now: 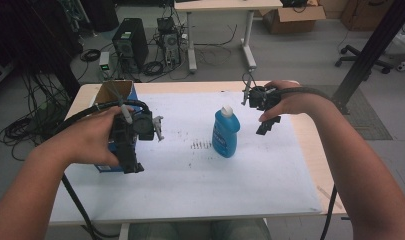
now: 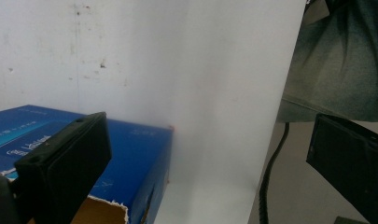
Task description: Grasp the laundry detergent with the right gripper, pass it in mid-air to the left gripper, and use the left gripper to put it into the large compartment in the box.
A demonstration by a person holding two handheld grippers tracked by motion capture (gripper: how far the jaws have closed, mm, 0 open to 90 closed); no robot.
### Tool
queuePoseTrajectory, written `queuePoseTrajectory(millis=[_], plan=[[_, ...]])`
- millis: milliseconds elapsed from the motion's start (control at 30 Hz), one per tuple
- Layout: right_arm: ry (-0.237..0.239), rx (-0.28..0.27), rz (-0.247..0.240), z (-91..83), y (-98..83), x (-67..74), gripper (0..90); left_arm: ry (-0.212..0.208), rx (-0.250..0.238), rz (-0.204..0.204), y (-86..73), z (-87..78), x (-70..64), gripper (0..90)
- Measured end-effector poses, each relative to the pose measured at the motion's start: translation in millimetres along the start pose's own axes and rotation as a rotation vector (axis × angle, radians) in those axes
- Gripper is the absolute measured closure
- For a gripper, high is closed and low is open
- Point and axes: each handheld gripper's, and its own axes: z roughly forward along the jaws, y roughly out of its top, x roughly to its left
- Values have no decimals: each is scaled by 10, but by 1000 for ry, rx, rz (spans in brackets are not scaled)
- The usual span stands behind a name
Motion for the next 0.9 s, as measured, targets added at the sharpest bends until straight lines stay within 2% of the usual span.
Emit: queuePoseTrajectory(millis=[133,500,633,900], plan=[[-4,-3,6,-8,-9,16,47,4,-1,-2,24,-13,-14,2],[-6,-11,29,16,-78,93,46,0,20,26,88,3,-46,2],[2,-31,27,23,-68,131,47,4,19,23,68,27,-34,2],[1,-30,16,57,-30,200,47,-7,21,24,57,95,-24,2]])
